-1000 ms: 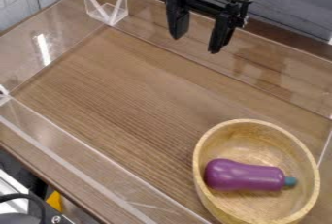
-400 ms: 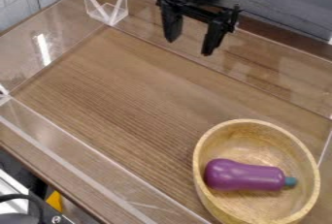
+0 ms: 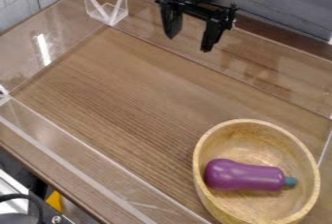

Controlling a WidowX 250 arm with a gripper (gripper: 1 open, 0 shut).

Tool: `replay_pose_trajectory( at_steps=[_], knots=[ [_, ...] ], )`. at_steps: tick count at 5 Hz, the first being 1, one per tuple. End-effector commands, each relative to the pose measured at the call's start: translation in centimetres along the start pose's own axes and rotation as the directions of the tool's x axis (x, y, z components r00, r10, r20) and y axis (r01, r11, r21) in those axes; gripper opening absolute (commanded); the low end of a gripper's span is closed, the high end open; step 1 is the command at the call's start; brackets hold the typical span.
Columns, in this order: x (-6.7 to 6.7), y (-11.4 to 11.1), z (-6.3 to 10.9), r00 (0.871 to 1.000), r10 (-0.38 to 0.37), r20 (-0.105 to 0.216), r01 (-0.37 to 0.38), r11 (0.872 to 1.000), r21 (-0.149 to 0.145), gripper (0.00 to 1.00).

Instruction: Remove the purple eggplant from inside the brown bowl and put it on the table

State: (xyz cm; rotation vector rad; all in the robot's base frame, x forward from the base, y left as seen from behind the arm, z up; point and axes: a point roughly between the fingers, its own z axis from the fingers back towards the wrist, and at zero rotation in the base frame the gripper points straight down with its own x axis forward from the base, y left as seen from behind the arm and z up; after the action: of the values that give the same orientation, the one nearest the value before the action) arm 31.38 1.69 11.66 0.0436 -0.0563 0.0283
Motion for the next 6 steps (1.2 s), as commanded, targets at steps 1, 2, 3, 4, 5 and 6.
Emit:
replay_pose_trajectory(
  at_steps=[1, 2, 3, 4, 5, 6],
  knots=[
    [0.4, -0.8, 2.0, 0.994, -0.032, 0.102, 0.032, 0.999, 0.004, 1.00],
    [0.6, -1.5, 2.1, 0.989, -0.054, 0.136, 0.054, 0.999, 0.008, 1.00],
    [1.5, -1.6, 2.1, 0.986, -0.010, 0.165, 0.007, 1.000, 0.019, 1.00],
    [1.7, -2.0, 2.0, 0.984, 0.026, 0.177, -0.031, 0.999, 0.027, 1.00],
    [2.2, -1.6, 2.4, 0.983, -0.020, 0.182, 0.015, 1.000, 0.027, 1.00],
    [2.2, -0.9, 2.7, 0.981, -0.069, 0.180, 0.065, 0.998, 0.027, 1.00]
  ],
)
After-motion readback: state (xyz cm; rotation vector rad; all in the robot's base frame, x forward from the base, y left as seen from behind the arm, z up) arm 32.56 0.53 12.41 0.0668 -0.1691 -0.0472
